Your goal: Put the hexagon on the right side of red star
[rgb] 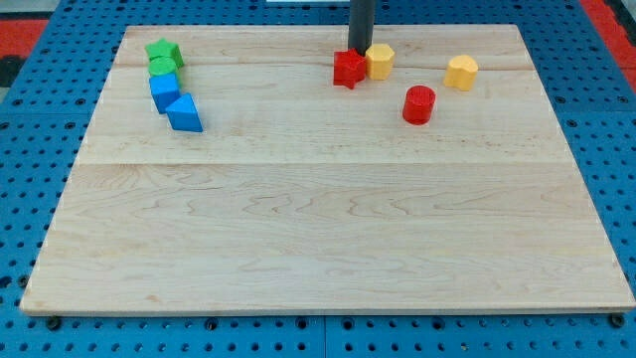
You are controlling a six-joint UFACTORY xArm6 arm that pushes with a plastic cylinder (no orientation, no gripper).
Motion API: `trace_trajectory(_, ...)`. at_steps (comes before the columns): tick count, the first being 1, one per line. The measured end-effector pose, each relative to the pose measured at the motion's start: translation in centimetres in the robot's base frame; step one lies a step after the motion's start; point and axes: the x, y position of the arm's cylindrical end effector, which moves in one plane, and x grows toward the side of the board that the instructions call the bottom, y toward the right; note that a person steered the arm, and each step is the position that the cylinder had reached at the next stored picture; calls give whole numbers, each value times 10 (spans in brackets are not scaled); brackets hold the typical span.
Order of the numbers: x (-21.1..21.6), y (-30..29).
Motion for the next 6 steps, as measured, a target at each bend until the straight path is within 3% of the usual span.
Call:
trace_trajectory(2, -50, -1)
trace_trajectory(3, -23, 31)
trace_trajectory(4, 11, 22)
trace_trajectory(5, -3, 41)
trace_trajectory(6, -13, 122)
